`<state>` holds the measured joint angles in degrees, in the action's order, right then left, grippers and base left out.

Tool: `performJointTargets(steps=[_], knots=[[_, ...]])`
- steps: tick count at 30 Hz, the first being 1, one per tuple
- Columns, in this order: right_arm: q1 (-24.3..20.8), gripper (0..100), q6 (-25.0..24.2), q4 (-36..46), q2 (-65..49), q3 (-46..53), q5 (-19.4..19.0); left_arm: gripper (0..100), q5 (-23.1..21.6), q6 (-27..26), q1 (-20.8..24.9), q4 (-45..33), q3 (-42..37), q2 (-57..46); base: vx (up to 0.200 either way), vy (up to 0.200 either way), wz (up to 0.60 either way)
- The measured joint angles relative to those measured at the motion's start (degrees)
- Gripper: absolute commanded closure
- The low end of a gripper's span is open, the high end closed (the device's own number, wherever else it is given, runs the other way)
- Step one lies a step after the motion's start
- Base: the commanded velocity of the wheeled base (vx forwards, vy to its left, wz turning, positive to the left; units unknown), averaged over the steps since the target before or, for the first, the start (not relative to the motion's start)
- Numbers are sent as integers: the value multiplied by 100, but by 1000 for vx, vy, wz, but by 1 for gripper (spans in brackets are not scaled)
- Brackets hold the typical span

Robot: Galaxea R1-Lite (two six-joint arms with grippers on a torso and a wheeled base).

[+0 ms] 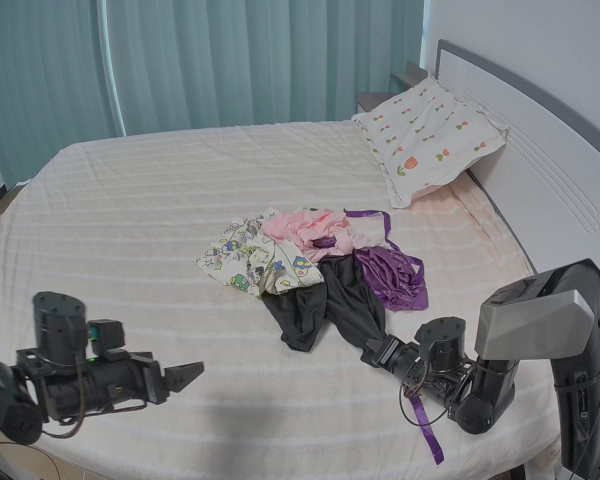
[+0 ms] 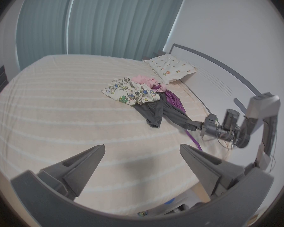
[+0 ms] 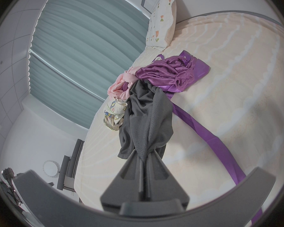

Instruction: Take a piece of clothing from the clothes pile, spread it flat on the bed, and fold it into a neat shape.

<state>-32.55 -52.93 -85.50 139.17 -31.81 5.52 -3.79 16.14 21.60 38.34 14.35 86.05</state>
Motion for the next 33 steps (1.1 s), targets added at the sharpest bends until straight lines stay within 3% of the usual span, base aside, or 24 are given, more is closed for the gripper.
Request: performJointTargets(steps=[5,11,33], knots=[[-11,100,2,-137,13,100,2,0,436,789,505,545,655,1386,0,0,0],[-39,100,2,-219,20,194,6,0,691,1341,837,1048,1657,2701,0,0,0],[-162,100,28,-350,48,367,55,0,786,1531,1058,1197,4450,5576,0,0,0]])
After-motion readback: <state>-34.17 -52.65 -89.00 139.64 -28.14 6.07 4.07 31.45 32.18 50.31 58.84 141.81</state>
